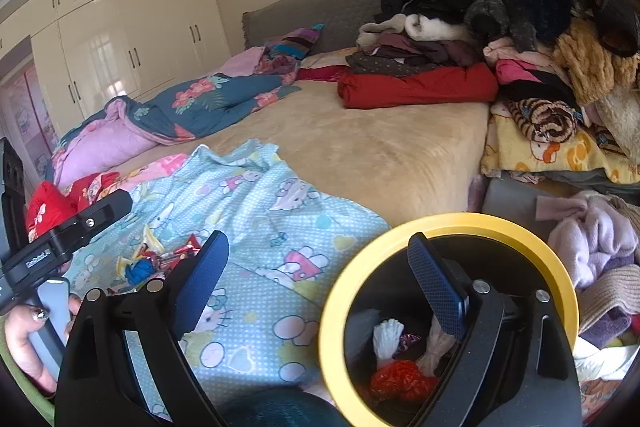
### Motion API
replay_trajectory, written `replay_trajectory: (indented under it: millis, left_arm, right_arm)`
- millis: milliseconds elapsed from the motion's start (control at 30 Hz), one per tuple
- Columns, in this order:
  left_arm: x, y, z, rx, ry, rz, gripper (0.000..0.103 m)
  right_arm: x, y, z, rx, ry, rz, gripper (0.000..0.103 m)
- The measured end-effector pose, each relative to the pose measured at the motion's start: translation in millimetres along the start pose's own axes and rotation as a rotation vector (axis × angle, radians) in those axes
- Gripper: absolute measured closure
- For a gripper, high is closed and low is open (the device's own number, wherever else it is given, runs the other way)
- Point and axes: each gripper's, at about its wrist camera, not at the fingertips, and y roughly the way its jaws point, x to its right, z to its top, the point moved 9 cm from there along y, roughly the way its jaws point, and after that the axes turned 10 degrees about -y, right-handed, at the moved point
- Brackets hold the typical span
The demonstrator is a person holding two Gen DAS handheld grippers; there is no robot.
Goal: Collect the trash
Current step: 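Move both tools back from the bin to the trash on the sheet, then reach the left tool to the yellow-white snack wrapper while the right tool reaches the red candy tube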
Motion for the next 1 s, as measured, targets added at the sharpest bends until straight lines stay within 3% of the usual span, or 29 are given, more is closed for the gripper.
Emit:
replay_trajectory:
  millis: [1000]
  left_arm:
    - [-93.8, -26.6, 32.2, 0.091, -0.120, 0.100, 0.011]
  right_arm:
    - [-104.0, 31.6, 16.9, -0.025, -0.139, 0.125, 0.012]
